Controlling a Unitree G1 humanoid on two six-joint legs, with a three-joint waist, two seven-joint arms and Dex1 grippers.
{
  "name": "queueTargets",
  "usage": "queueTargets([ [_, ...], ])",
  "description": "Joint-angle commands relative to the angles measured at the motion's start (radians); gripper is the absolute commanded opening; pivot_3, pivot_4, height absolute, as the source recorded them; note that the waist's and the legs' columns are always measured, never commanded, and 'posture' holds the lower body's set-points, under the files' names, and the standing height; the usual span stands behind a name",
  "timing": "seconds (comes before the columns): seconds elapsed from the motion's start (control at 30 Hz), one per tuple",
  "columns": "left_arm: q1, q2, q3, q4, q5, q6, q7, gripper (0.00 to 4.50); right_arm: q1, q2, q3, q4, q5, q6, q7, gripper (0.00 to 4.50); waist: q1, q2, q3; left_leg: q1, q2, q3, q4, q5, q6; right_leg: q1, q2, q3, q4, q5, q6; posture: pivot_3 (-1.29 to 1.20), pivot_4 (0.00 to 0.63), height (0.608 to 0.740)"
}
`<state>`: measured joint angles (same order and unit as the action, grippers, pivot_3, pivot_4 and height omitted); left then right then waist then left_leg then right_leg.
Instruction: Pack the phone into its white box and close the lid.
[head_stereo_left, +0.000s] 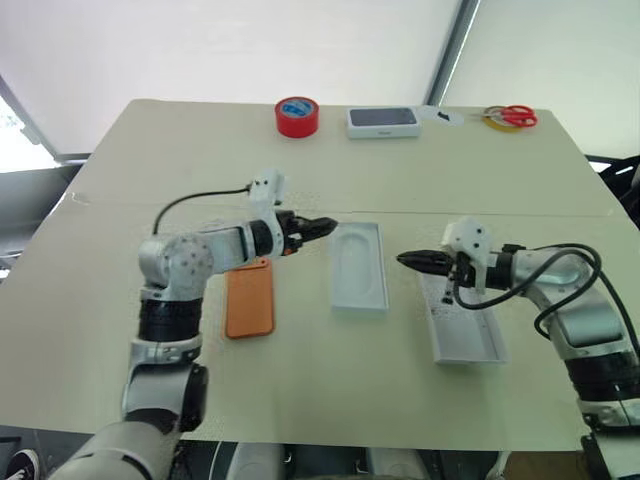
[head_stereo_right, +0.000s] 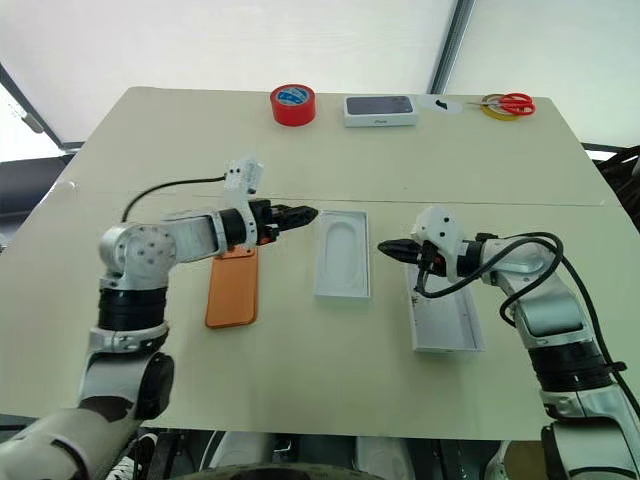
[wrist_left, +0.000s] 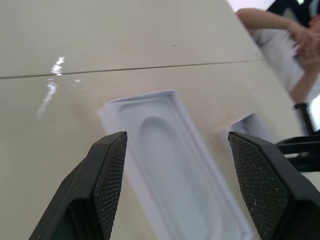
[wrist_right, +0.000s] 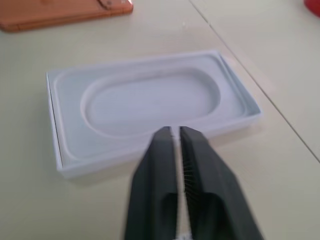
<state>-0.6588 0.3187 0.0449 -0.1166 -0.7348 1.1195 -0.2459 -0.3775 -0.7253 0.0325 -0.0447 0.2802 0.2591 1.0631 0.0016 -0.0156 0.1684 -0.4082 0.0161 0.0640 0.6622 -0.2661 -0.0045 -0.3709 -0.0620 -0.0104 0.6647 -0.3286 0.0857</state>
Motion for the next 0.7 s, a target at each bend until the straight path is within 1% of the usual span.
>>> queueTargets([
  [0.03,0.112,0.085,-0.064,-0.128,0.155,-0.304,-0.143,3.4,-0.047,0.038,0.055,-0.01,-0.045,-0.046,-0.02,0.05,-0.007,0.0,0.0,0.0,0.0,0.0,0.0,0.0,0.0,-0.001,0.0,0.0,0.0,0.0,0.0,0.0,0.15,0.74],
  [0.1,0.189,0.122,-0.027,-0.147,0.162,-0.355,-0.182,3.4,-0.078,0.067,0.089,0.038,-0.087,-0.076,-0.033,0.05,-0.012,0.0,0.0,0.0,0.0,0.001,0.0,0.0,0.0,-0.001,0.0,0.0,0.0,0.0,0.0,0.0,0.15,0.74],
  [0.2,0.321,0.193,0.015,-0.173,0.218,-0.515,-0.264,3.4,-0.135,0.092,0.146,0.115,-0.178,-0.157,-0.059,0.05,-0.014,0.0,0.0,0.0,0.0,0.0,0.0,0.0,0.0,0.0,-0.001,0.0,0.0,0.0,0.0,0.0,0.15,0.74],
  [0.23,0.367,0.195,0.056,-0.187,0.239,-0.632,-0.294,3.4,-0.157,0.104,0.167,0.143,-0.213,-0.181,-0.078,0.05,-0.015,0.0,0.0,0.0,0.0,0.001,0.0,0.0,0.0,-0.001,-0.001,0.0,0.0,0.0,0.0,0.0,0.15,0.74],
  [0.27,0.386,0.174,0.122,-0.192,0.189,-0.661,-0.301,3.4,-0.176,0.113,0.182,0.165,-0.232,-0.188,-0.085,0.05,-0.015,0.0,0.0,0.0,0.0,0.001,0.0,0.0,0.0,-0.001,-0.001,0.0,0.0,0.0,0.0,0.0,0.15,0.74],
  [0.3,0.382,0.146,0.209,-0.177,0.101,-0.634,-0.264,3.4,-0.19,0.124,0.191,0.181,-0.235,-0.197,-0.077,0.05,-0.011,0.0,0.001,-0.001,0.0,0.001,-0.001,0.0,0.0,-0.002,-0.002,0.0,0.0,0.0,0.0,0.0,0.15,0.74],
  [0.33,0.391,0.139,0.271,-0.172,0.064,-0.649,-0.264,3.4,-0.203,0.138,0.199,0.194,-0.236,-0.2,-0.076,0.05,-0.01,0.0,0.001,-0.001,0.0,0.0,0.0,0.0,0.0,-0.002,-0.002,0.0,0.0,0.0,-0.001,0.0,0.15,0.74],
  [0.37,0.412,0.153,0.297,-0.179,0.063,-0.662,-0.285,3.4,-0.213,0.15,0.204,0.204,-0.24,-0.204,-0.076,0.05,-0.012,-0.001,0.001,-0.001,0.0,-0.001,0.0,0.0,0.0,-0.002,-0.002,-0.001,0.0,0.0,-0.001,0.0,0.15,0.74],
  [0.43,0.48,0.201,0.291,-0.213,0.095,-0.674,-0.346,3.4,-0.229,0.163,0.215,0.228,-0.257,-0.225,-0.074,0.05,-0.015,0.0,0.001,-0.001,0.0,-0.001,0.0,-0.001,0.001,-0.001,-0.002,-0.001,0.0,0.0,-0.001,0.0,0.15,0.74],
  [0.5,0.546,0.229,0.276,-0.235,0.133,-0.702,-0.374,3.4,-0.24,0.175,0.228,0.25,-0.268,-0.246,-0.073,0.05,-0.016,0.0,0.001,-0.001,0.0,-0.001,0.0,-0.001,0.002,-0.001,-0.003,-0.001,-0.001,0.0,-0.001,0.0,0.15,0.74],
  [0.57,0.593,0.238,0.273,-0.248,0.149,-0.723,-0.383,3.4,-0.248,0.181,0.251,0.269,-0.296,-0.257,-0.073,0.05,-0.016,0.0,0.001,-0.001,-0.001,0.0,-0.001,-0.002,0.003,-0.001,-0.004,-0.001,-0.002,0.0,-0.001,0.0,0.15,0.74],
  [0.7,0.659,0.244,0.258,-0.28,0.183,-0.752,-0.394,3.4,-0.259,0.131,0.311,0.344,-0.409,-0.344,-0.06,0.05,-0.013,0.0,0.001,-0.001,-0.001,-0.001,-0.001,-0.002,0.004,-0.001,-0.004,-0.001,-0.001,0.0,-0.001,0.0,0.15,0.74],
])
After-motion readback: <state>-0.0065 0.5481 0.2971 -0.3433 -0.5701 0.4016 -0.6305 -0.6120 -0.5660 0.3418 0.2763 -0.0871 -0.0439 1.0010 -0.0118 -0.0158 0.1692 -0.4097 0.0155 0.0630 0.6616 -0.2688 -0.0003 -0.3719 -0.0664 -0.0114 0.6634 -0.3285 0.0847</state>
